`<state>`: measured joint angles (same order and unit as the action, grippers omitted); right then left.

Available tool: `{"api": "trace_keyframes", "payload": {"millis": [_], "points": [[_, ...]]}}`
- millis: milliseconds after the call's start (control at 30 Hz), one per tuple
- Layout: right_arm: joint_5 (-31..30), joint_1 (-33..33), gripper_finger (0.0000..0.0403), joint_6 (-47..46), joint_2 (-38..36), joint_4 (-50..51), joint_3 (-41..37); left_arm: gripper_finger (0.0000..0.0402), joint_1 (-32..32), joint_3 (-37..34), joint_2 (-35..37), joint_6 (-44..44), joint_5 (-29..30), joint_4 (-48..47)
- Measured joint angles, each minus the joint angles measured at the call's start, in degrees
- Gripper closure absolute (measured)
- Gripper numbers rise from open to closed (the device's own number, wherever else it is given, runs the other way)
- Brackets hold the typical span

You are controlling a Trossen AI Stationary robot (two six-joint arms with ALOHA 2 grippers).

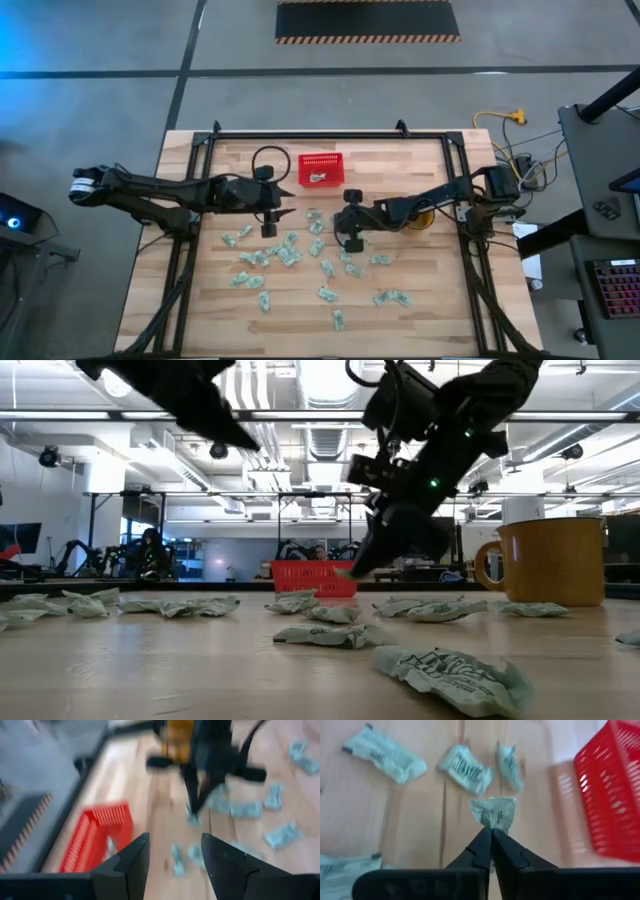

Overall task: Pick and place Stevia / Truvia into bins
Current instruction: Put the white stevia packet into the red bin

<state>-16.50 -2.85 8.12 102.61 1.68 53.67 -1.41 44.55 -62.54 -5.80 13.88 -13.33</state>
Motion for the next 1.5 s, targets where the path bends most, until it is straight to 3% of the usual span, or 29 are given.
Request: {"api": "trace_keyframes", "payload": {"millis": [200,467,567,733,800,933,1133,1300,1500], "points": [[-10.23,1.27,0.0394,6.11,-0.17,-0.05,3.19,0.0239,-1.54,-3.20,-0.30,8.41,-0.21,-5.28],[-10.46,9.13,0.0394,10.37,-0.20,-0.57,7.51,0.0239,-2.44,-8.21,-0.31,12.46,-0.55,-5.30],[-7.45,13.29,0.0394,9.81,-0.20,-0.53,8.63,0.0239,-2.42,-8.37,-0.31,12.96,-0.53,-5.23],[5.35,19.42,0.0394,5.12,-0.20,-0.38,9.58,0.0239,-2.44,-8.15,-0.31,12.91,-0.53,-5.15],[7.71,20.96,0.0394,3.64,-0.20,-0.39,9.76,0.0239,-2.44,-8.17,-0.31,12.76,-0.55,-5.19],[8.01,22.43,0.0381,3.25,-0.13,0.51,9.75,0.0239,-2.44,-8.17,-0.31,12.72,-0.53,-5.19],[8.05,22.65,0.0315,2.80,-0.11,1.15,9.81,0.0239,-2.42,-8.26,-0.31,12.66,-0.51,-3.95],[8.59,21.42,0.0271,4.61,-1.04,5.90,11.24,0.0239,-2.47,-9.55,-1.18,12.32,-0.49,2.62],[11.39,15.36,0.0257,10.23,-4.94,15.01,11.34,0.0239,-2.53,-13.59,-7.87,6.16,-1.32,14.48]]}}
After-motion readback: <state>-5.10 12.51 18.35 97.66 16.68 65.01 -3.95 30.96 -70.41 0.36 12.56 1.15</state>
